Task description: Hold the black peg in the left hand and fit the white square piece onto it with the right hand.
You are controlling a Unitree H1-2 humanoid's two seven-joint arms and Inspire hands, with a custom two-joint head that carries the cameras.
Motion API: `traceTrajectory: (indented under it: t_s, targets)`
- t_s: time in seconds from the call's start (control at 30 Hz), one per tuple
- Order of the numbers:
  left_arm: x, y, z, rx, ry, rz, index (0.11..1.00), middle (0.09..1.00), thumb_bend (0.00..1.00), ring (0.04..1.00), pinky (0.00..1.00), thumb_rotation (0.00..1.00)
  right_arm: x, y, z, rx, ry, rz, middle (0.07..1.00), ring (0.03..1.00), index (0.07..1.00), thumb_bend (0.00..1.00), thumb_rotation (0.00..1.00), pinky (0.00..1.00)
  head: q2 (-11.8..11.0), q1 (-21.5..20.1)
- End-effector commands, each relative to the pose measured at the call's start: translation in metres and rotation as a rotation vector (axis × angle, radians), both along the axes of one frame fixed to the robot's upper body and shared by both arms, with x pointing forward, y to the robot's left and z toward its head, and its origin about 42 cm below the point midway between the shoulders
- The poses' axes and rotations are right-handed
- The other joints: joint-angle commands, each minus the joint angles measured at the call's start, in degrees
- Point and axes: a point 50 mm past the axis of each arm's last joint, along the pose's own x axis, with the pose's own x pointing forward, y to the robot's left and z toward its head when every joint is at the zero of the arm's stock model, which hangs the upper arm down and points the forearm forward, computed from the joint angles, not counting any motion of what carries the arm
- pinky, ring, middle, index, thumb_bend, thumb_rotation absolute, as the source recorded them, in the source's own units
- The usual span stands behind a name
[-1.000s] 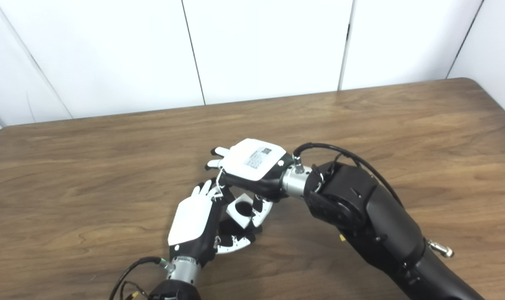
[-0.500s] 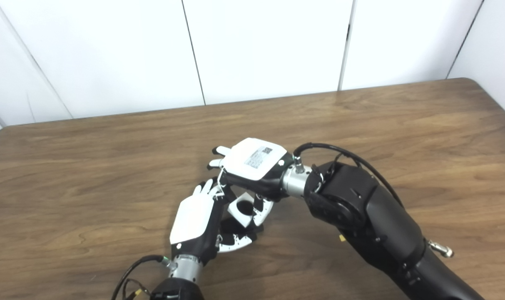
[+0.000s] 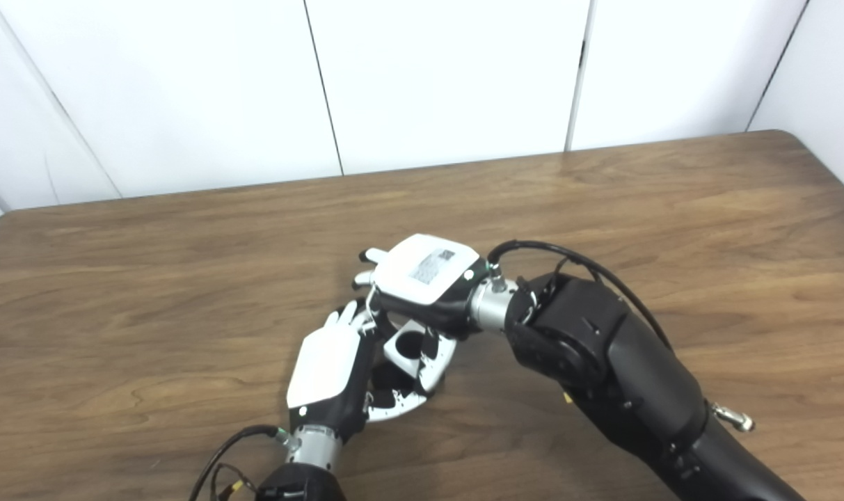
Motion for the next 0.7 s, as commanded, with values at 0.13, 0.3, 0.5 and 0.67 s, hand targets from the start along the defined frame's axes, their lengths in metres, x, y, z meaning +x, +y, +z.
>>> traceTrajectory:
  t_s: [0.13, 0.3, 0.5, 0.67]
  targets:
    - [-0.0055, -0.0100, -0.0020, -0.018, 0.019, -0.011, 0.693, 0.875, 0.82, 0.957, 0.96, 0.28, 0.0038, -0.0002, 0.0109, 0.003, -0.040, 0.014, 0.913, 1.000, 0.667, 0.93, 0.28, 0.86, 0.1, 0.1]
    - [-0.0057, -0.0079, -0.0006, -0.020, 0.017, -0.003, 0.721, 0.868, 0.82, 0.948, 0.96, 0.28, 0.0050, -0.0018, 0.0097, 0.004, -0.042, 0.012, 0.912, 1.000, 0.667, 0.95, 0.27, 0.86, 0.1, 0.3]
    - [-0.0064, -0.0066, 0.0003, -0.020, 0.015, 0.004, 0.733, 0.863, 0.84, 0.938, 0.95, 0.29, 0.0067, -0.0040, 0.0095, 0.006, -0.040, 0.005, 0.915, 1.000, 0.665, 0.95, 0.29, 0.87, 0.1, 0.5]
    - [-0.0062, -0.0050, 0.0004, -0.031, 0.016, 0.009, 0.758, 0.868, 0.86, 0.937, 0.95, 0.30, 0.0088, -0.0060, 0.0122, 0.021, -0.040, -0.012, 0.917, 1.000, 0.665, 0.95, 0.32, 0.88, 0.0, 0.6]
